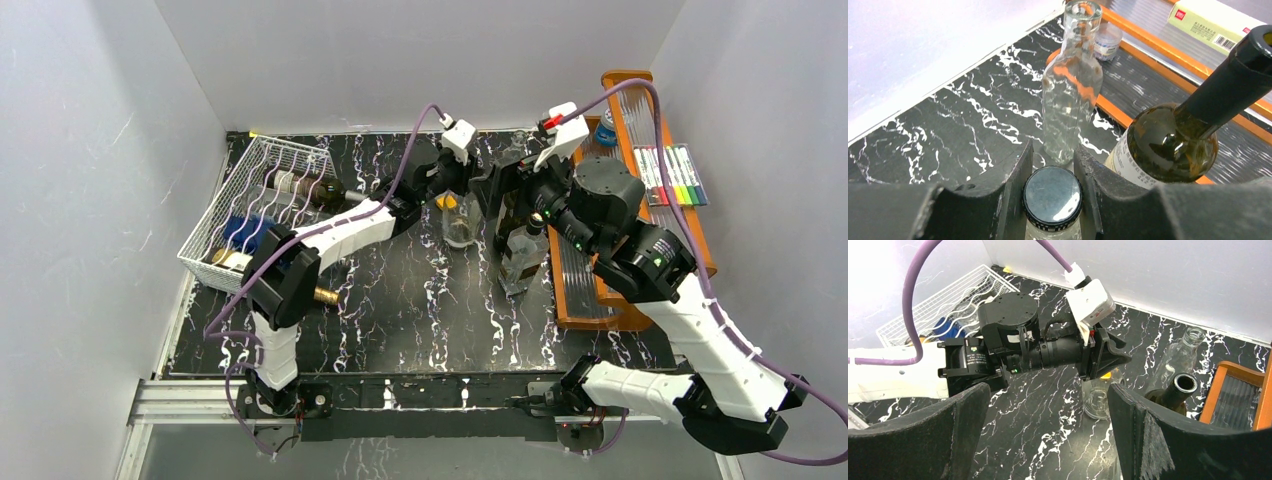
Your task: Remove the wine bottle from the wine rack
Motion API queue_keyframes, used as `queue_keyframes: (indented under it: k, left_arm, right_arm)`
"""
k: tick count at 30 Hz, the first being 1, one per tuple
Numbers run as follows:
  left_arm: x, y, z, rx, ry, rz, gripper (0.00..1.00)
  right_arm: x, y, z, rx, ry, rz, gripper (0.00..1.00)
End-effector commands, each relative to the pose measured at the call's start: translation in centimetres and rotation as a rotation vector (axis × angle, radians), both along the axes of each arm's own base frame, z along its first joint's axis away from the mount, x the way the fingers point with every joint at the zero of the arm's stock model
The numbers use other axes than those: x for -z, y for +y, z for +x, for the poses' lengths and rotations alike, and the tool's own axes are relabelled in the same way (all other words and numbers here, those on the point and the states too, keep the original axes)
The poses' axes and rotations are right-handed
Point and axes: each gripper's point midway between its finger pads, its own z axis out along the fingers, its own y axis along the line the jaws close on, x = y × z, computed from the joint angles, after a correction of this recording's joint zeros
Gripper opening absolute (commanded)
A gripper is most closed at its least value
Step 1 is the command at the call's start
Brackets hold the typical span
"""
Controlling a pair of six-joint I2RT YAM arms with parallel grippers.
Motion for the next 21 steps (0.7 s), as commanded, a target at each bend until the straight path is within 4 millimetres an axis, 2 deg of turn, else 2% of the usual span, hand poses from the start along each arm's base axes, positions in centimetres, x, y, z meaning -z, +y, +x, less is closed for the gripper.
queue_keyframes:
  k: [1, 6, 7, 11, 15, 19, 21]
  left_arm:
    - [-10.5, -2.0, -0.7, 0.076, -0.249, -0.209, 0.00]
    - [-9.4, -2.4, -1.6, 0.115, -0.240, -0.206, 0.00]
    - [-9.2, -2.4, -1.8, 0.117, -0.237, -0.207, 0.03]
    - [-8.6, -1.7, -2.6, 0.122, -0.218, -0.206, 0.32]
    - [-8.3, -0.9, -3.5, 0.119, -0.215, -0.190, 0.56]
    - [-8.3, 0.2, -4.2, 0.104, -0.207, -0.173, 0.67]
    - [-8.4, 0.6, -4.4, 0.097, -0.200, -0.163, 0.79]
  right_arm:
    - [-1.6, -0.8, 0.2, 0.035, -0.058, 0.041, 0.98]
    - [-1.7, -1.1, -0.1, 0.033, -0.062, 0.047, 0.98]
    - [-1.6, -1.1, -0.1, 0.031, -0.063, 0.048, 0.98]
    - [-1.3, -1.0, -0.3, 0.018, -0.061, 0.041, 0.98]
    - [-1.4, -0.7, -0.4, -0.002, -0.064, 0.035, 0.98]
    - [-1.7, -0.4, -0.6, -0.026, -0.076, 0.039, 0.98]
    - [-1.7, -0.2, -0.7, -0.038, -0.078, 0.036, 0.98]
